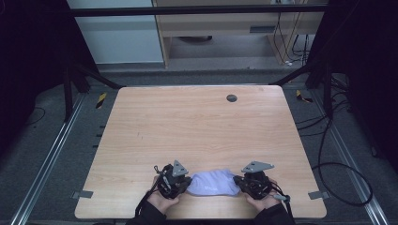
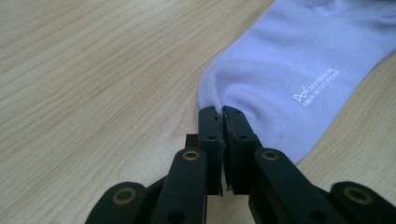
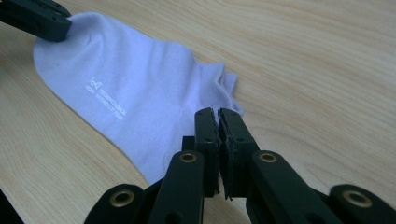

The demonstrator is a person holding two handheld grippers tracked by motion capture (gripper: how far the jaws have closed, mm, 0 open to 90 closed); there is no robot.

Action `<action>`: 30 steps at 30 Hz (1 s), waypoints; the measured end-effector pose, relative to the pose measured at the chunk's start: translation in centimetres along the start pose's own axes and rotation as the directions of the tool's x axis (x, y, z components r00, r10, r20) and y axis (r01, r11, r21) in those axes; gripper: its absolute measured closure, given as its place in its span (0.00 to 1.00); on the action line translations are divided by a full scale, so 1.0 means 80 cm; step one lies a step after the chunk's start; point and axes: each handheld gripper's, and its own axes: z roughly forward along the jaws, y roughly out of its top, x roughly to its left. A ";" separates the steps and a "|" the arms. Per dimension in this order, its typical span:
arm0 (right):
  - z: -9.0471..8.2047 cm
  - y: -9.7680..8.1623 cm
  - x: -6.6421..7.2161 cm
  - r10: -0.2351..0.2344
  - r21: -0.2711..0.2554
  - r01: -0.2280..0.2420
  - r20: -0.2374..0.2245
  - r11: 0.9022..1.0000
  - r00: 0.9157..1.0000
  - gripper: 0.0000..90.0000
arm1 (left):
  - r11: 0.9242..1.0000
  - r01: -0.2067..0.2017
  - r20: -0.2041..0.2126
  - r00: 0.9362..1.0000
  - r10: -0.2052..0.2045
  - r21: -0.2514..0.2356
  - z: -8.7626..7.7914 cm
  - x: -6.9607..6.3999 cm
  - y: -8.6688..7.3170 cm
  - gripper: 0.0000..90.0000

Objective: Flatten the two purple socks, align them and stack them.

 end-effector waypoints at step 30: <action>0.016 -0.013 0.003 -0.034 0.017 0.036 -0.063 0.999 0.997 0.99 | 0.997 -0.069 -0.002 0.998 0.069 -0.040 0.021 -0.020 0.010 0.96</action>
